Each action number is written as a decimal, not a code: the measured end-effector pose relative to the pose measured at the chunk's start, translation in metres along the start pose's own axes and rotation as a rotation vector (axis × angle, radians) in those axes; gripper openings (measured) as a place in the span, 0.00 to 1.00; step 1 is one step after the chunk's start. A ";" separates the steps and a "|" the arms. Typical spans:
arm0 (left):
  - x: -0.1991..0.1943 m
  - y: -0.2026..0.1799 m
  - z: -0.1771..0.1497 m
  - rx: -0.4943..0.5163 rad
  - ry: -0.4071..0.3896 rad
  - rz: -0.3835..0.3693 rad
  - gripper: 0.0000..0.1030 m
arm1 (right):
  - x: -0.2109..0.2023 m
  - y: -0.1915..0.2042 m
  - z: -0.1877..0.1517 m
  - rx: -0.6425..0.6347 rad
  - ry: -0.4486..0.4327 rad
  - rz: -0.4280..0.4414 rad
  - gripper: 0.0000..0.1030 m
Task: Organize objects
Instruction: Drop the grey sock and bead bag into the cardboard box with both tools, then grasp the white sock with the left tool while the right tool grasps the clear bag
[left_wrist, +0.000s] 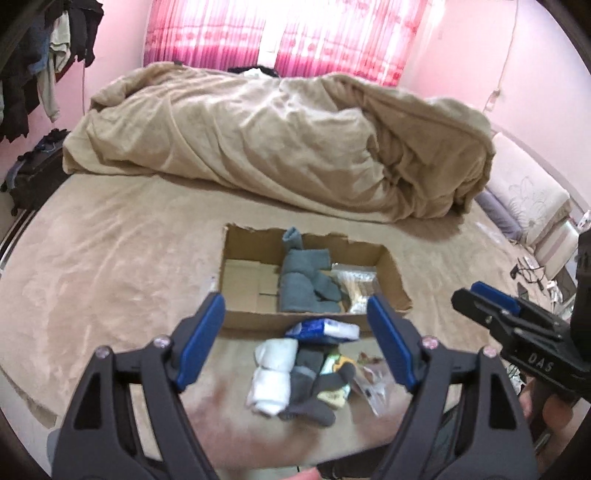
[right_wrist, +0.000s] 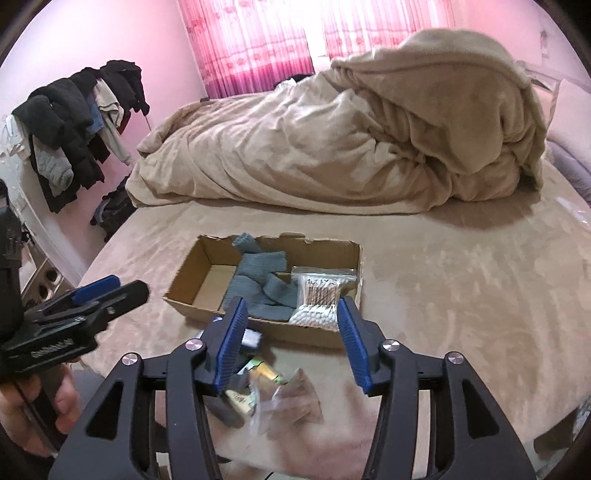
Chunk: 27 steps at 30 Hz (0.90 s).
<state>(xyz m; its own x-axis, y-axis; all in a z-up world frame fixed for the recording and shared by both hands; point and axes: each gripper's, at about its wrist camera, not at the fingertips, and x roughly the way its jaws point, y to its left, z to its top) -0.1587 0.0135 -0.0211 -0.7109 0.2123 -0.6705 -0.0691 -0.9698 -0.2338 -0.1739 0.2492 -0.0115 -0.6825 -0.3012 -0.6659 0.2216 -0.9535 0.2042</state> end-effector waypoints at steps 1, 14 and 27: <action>-0.008 0.001 -0.001 0.001 -0.008 0.001 0.78 | -0.006 0.003 -0.001 -0.003 -0.007 -0.001 0.58; -0.086 0.004 -0.042 0.020 -0.033 -0.004 0.78 | -0.074 0.034 -0.030 -0.065 -0.043 0.001 0.73; -0.034 0.019 -0.085 0.018 0.098 0.034 0.78 | -0.049 0.021 -0.070 -0.057 0.035 -0.013 0.74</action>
<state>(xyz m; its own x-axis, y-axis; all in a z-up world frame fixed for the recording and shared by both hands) -0.0765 -0.0022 -0.0630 -0.6414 0.1892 -0.7435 -0.0593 -0.9784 -0.1978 -0.0868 0.2445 -0.0248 -0.6612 -0.2878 -0.6928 0.2533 -0.9549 0.1550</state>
